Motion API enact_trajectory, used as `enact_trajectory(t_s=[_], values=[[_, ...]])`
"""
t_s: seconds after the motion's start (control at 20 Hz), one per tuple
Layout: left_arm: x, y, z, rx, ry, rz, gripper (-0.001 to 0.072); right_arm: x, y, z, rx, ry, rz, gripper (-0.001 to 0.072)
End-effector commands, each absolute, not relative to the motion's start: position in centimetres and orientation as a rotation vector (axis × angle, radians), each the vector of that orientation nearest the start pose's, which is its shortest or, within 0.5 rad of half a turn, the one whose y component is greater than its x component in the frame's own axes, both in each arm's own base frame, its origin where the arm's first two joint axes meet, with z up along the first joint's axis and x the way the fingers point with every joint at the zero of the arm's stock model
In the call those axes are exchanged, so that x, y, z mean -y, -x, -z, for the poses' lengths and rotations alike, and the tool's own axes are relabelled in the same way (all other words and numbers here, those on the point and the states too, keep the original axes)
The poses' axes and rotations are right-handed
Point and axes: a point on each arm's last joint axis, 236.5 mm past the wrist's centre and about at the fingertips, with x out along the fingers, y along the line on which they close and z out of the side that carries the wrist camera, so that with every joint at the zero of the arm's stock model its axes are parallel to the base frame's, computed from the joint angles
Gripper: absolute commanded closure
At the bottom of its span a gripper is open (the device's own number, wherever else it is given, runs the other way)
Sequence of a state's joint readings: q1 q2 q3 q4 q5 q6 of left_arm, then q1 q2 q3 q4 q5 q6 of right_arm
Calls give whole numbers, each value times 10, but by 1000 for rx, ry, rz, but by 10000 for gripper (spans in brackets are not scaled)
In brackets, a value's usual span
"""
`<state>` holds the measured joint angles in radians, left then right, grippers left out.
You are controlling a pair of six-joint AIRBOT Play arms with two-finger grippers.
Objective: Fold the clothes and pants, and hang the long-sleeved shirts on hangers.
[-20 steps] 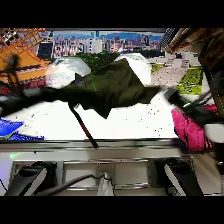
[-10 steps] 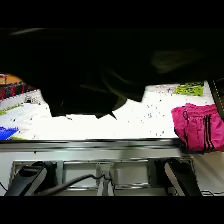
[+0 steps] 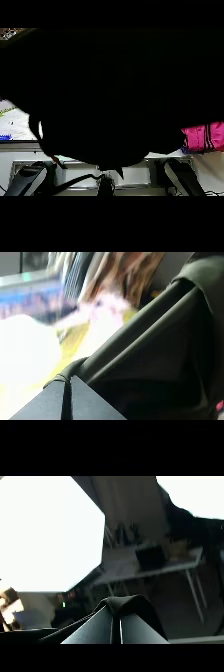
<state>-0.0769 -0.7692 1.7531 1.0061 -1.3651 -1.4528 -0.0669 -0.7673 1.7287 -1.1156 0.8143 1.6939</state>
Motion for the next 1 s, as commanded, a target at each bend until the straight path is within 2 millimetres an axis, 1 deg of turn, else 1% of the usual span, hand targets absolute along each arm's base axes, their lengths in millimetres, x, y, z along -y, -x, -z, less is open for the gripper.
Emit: enact_trajectory(t_s=[0.0, 0.05, 0.1, 0.15, 0.2, 0.25, 0.35, 0.4, 0.45, 0.5, 0.55, 0.65, 0.7, 0.75, 0.8, 0.85, 0.9, 0.95], values=[[137, -302, -351, -588, 104, 566, 706, -68, -382, -455, -107, -445, -328, 695], [135, -329, -323, -669, 107, 545, 707, -76, -413, -424, -192, -452, -347, 695], [134, -352, -296, -742, 100, 535, 706, -86, -446, -387, -279, -441, -361, 694], [132, -374, -267, -813, 88, 525, 706, -99, -473, -351, -351, -406, -379, 694], [124, -396, -232, -895, 76, 486, 706, -110, -500, -312, -414, -373, -391, 694], [111, -416, -195, -980, 45, 427, 706, -119, -521, -280, -464, -365, -395, 695], [80, -444, -128, -1125, -32, 303, 707, -129, -554, -224, -539, -383, -382, 695], [69, -454, -104, -1171, -37, 260, 707, -134, -563, -202, -575, -389, -380, 695], [66, -463, -86, -1191, -30, 249, 708, -139, -566, -184, -612, -390, -384, 695], [66, -473, -74, -1189, -27, 243, 708, -143, -564, -171, -653, -388, -392, 695], [64, -483, -69, -1167, -32, 231, 708, -146, -560, -163, -688, -384, -399, 696], [55, -494, -71, -1124, -78, 177, 708, -150, -544, -147, -786, -384, -408, 697], [48, -493, -72, -1129, -116, 148, 708, -149, -530, -133, -866, -363, -408, 697], [42, -486, -70, -1153, -150, 122, 709, -150, -513, -118, -954, -327, -418, 697], [42, -477, -67, -1185, -159, 122, 708, -147, -492, -99, -1049, -276, -416, 698], [43, -465, -60, -1222, -148, 128, 708, -141, -471, -80, -1132, -220, -404, 698], [47, -453, -52, -1251, -130, 135, 708, -134, -454, -65, -1188, -178, -390, 698], [54, -436, -42, -1287, -114, 150, 708, -129, -437, -52, -1229, -160, -379, 698]])
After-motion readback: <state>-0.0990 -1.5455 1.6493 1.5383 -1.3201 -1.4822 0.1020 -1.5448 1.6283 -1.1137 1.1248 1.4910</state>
